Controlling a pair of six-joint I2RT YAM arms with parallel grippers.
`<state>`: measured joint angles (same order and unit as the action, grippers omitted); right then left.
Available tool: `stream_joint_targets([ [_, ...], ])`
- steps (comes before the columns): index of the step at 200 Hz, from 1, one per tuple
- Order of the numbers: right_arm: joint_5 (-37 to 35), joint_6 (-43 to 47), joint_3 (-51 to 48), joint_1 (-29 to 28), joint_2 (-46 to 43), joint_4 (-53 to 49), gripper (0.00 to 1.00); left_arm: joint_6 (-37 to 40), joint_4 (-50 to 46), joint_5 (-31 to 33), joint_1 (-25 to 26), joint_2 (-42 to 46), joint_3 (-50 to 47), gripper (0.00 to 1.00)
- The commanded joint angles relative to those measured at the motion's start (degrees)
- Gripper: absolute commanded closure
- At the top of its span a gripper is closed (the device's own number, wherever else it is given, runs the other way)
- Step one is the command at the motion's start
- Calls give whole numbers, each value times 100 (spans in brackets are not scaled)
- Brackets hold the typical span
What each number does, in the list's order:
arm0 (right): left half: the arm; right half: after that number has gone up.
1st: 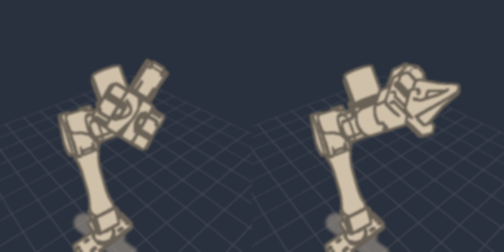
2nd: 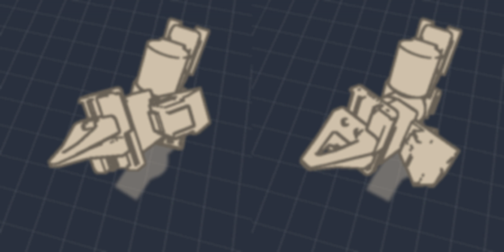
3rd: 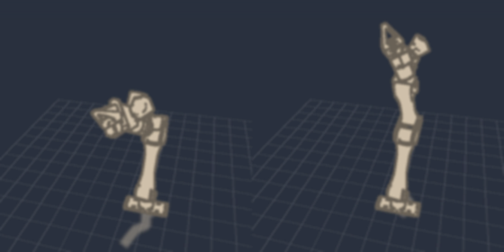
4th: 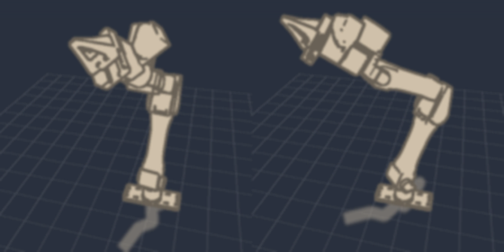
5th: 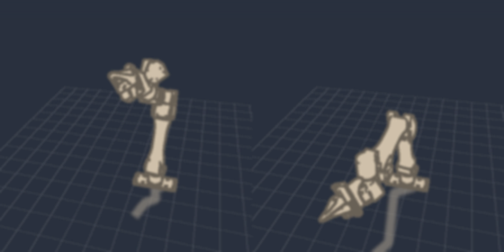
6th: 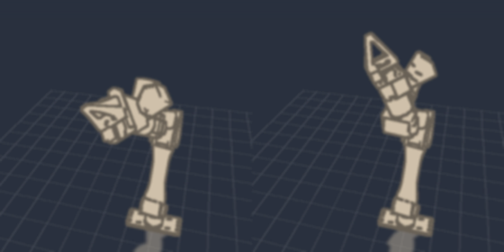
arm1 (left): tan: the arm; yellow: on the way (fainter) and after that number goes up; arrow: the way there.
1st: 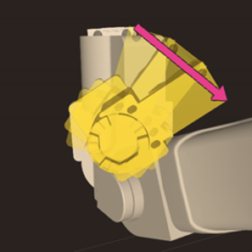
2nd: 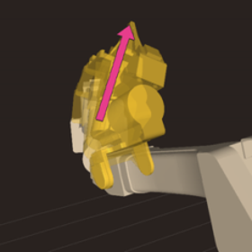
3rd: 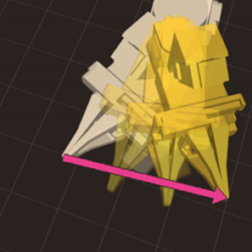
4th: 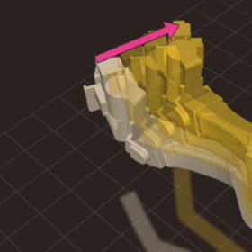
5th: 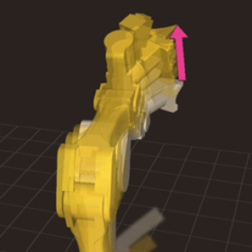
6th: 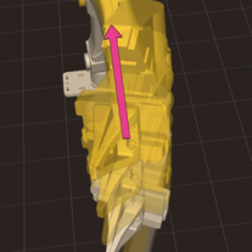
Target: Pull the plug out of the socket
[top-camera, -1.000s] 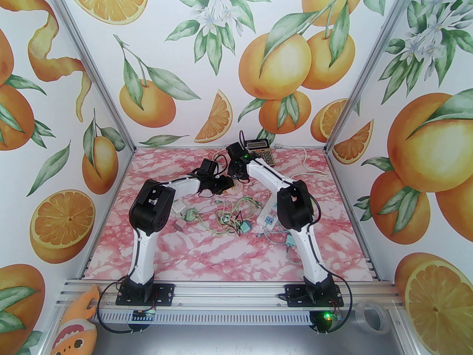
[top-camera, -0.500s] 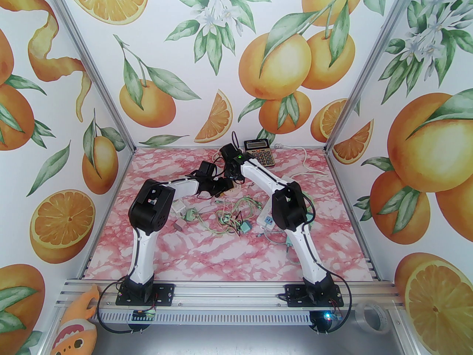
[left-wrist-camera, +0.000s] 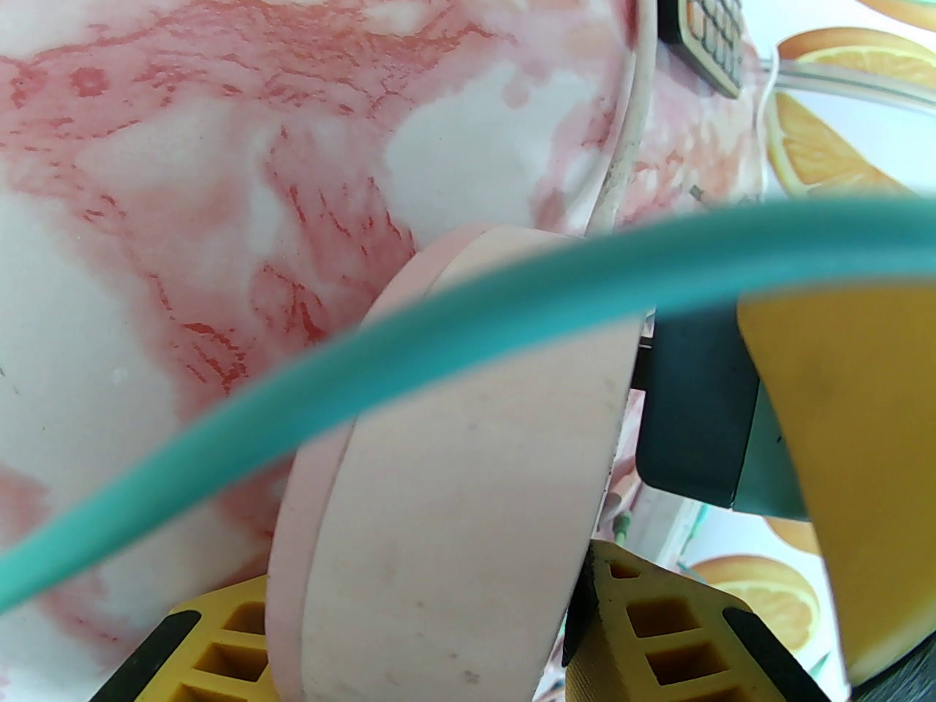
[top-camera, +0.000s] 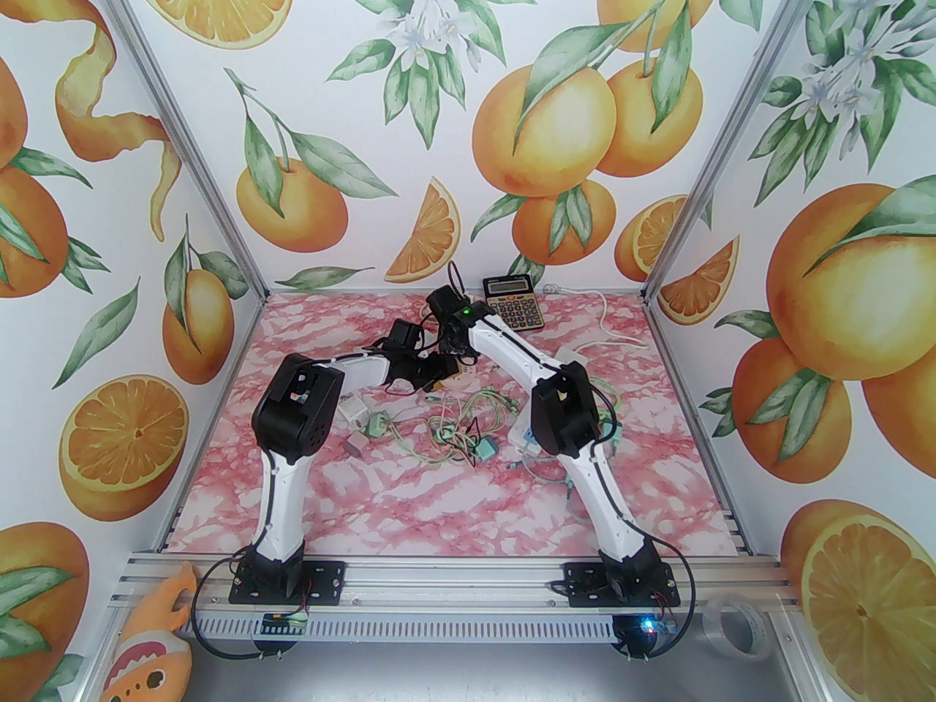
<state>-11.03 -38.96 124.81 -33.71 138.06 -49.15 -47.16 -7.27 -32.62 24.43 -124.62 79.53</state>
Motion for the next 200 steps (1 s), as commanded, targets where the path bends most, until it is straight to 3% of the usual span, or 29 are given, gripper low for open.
stream_joint_targets([
  [1, 1354, -251, -700, 48, -532, 1077, 68, 435, -1286, 828, 177, -616, -365, 60],
  [39, 1494, -325, -666, 268, -700, 1012, 68, 427, -1293, 774, 176, -699, -306, 60],
  [84, 336, 721, 947, -451, 143, -557, 68, 461, -1395, 727, 185, -799, -174, 60],
  [105, 49, 1002, 1291, -751, 387, -771, 68, 464, -1421, 706, 188, -836, -150, 60],
  [130, 373, 745, 1028, -635, 278, -538, 68, 462, -1434, 712, 194, -827, -162, 61],
  [172, 1237, 95, -427, 35, -671, 783, 68, 471, -1435, 722, 188, -819, -192, 61],
  [200, 1695, -207, -756, 410, -965, 1067, 68, 471, -1435, 713, 190, -838, -191, 61],
])
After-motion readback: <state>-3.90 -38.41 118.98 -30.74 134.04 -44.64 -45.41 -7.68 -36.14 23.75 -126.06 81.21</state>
